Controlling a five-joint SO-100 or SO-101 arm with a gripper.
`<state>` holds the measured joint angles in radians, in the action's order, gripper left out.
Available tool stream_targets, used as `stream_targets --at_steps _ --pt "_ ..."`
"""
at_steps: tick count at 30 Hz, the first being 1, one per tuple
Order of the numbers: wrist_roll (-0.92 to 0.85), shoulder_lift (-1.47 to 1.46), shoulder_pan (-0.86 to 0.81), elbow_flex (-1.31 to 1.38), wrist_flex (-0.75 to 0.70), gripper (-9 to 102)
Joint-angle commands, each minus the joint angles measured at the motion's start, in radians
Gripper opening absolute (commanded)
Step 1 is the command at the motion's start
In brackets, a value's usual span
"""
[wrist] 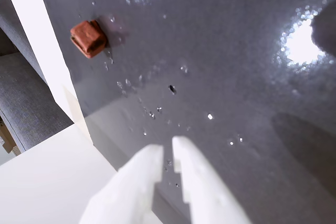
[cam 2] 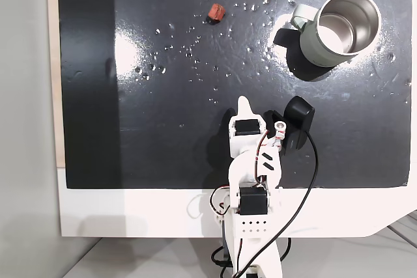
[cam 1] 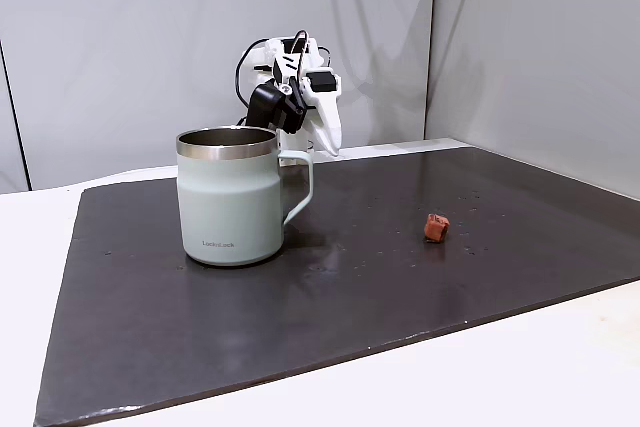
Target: Grasp a cube and put it in the cup.
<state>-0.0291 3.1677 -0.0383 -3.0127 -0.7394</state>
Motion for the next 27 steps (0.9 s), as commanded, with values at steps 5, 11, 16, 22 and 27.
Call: stream_targets --at_steps 5,11,16,22,27 --pt "0.029 0.011 -0.023 0.008 -0.002 0" --pt "0.029 0.011 -0.023 0.008 -0.002 0" --pt "0.029 0.011 -0.023 0.008 -0.002 0" --pt "-0.021 0.011 -0.011 0.049 -0.012 0" --pt "-0.035 -0.156 0.034 0.268 -0.044 0"
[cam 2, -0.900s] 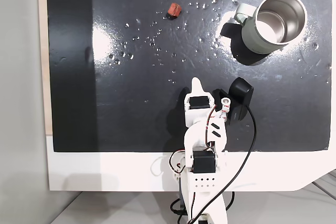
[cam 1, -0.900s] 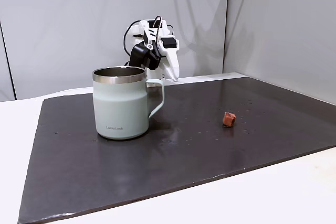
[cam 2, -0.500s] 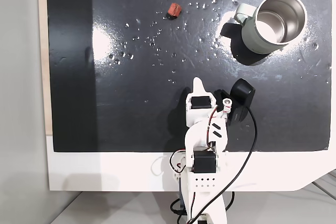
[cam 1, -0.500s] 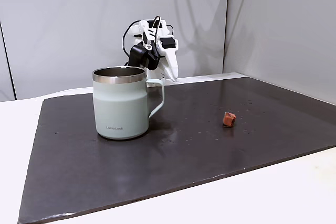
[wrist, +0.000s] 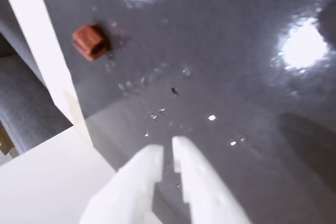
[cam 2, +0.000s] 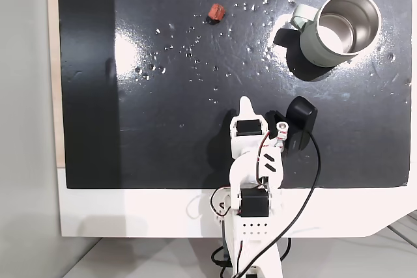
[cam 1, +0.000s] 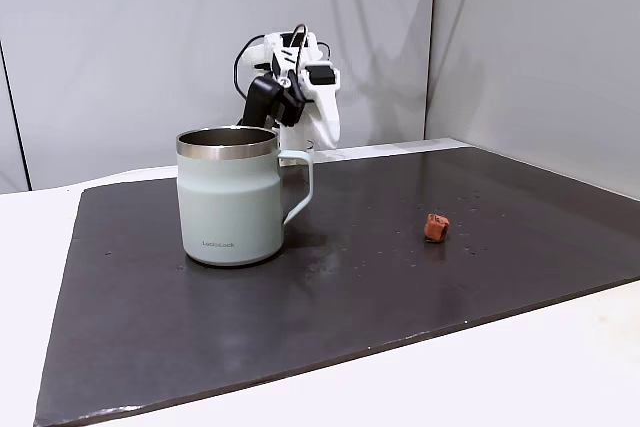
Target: Grasp a cube and put it in the cup.
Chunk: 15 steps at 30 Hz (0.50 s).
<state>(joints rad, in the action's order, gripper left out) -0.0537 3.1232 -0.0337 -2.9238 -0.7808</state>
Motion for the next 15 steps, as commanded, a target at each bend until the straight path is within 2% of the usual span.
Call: stream_targets --at_steps 1,7,15 --pt "-0.006 -0.209 0.034 0.252 -0.005 0" --pt "0.015 -0.707 0.026 0.755 -0.110 0" --pt "-0.112 -1.134 -0.028 1.256 -0.233 0"
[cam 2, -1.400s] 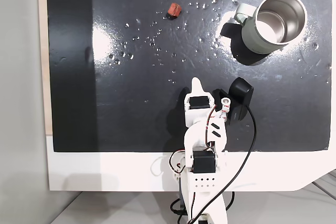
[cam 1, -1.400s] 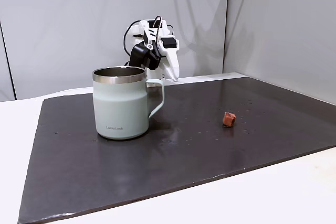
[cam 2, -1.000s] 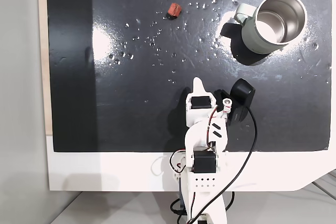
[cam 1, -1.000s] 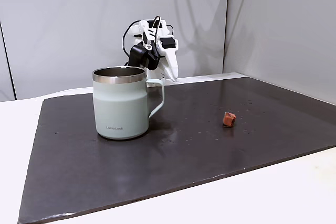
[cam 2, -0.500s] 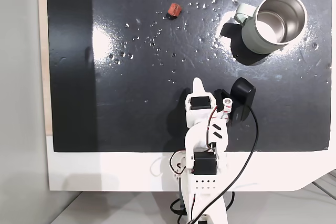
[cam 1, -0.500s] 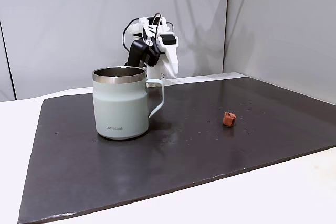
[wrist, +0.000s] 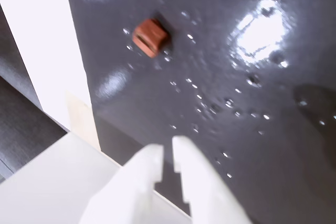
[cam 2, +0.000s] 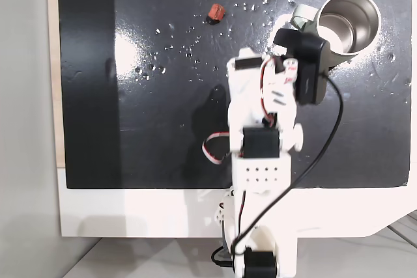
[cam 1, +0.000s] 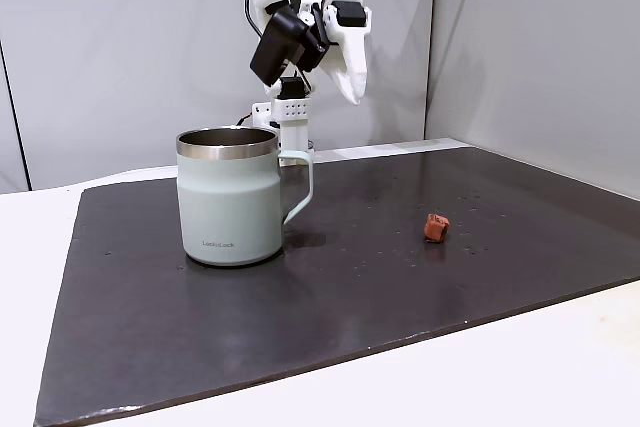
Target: Grasp a cube and put it in the cup.
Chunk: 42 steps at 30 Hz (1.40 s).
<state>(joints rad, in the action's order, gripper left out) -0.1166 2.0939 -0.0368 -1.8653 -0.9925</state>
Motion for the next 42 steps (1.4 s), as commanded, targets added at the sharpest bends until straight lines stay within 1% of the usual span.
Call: stream_targets --at_steps 1,7,12,19,23,25,29,37,42 --pt "-0.069 -0.149 -0.031 0.247 -0.031 0" --pt "-0.198 -0.411 -0.034 0.518 -0.092 0" --pt "-0.224 -0.695 -0.017 0.868 -0.267 0" --pt "-0.242 -0.992 0.020 1.327 -0.479 0" --pt "-0.242 -1.253 0.046 1.764 -0.676 0" --pt "-0.250 -1.367 0.063 1.963 -0.746 0" --pt "-0.255 -1.410 0.097 1.982 -0.750 0" --pt "-0.284 -1.503 0.129 1.982 -0.696 0" --pt "-0.298 -1.539 0.124 1.982 -0.693 4"
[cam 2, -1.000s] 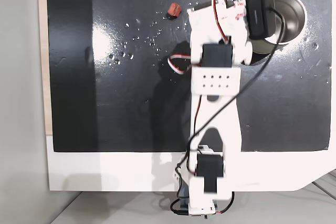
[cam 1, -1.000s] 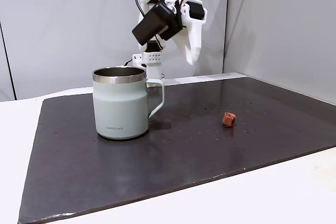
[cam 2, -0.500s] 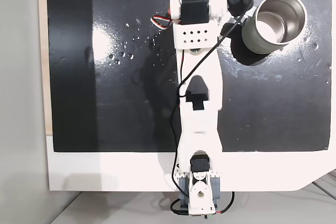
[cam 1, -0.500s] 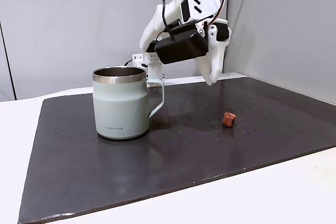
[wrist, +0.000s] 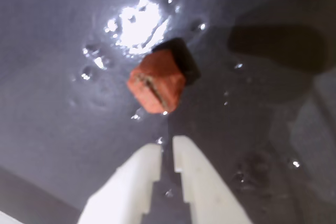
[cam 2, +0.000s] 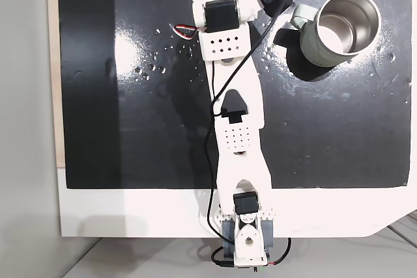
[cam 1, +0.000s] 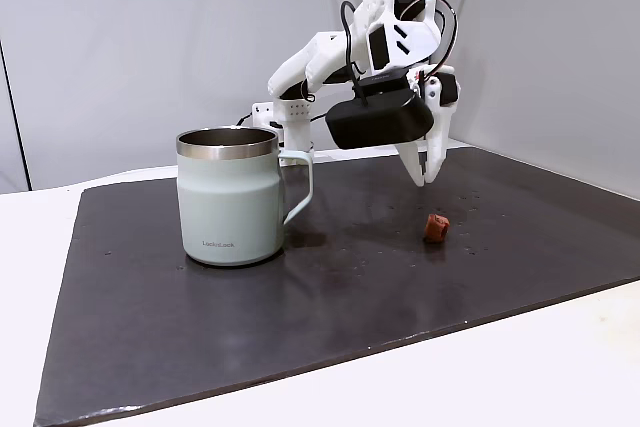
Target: Grasp a cube and put it in the cup.
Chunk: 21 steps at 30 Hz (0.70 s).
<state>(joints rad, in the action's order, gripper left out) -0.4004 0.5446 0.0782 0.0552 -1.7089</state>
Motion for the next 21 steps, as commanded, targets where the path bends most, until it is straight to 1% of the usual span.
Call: stream_targets --at_steps 1,5,8,13,21 --pt "-0.020 0.008 0.008 0.061 0.023 6" --pt "-0.034 0.002 0.000 0.061 0.025 19" --pt "-0.044 -0.006 -0.006 0.061 0.031 21" --pt "-0.074 -0.032 -0.014 0.060 0.038 22" --pt "-0.094 -0.074 -0.028 0.015 0.109 23"
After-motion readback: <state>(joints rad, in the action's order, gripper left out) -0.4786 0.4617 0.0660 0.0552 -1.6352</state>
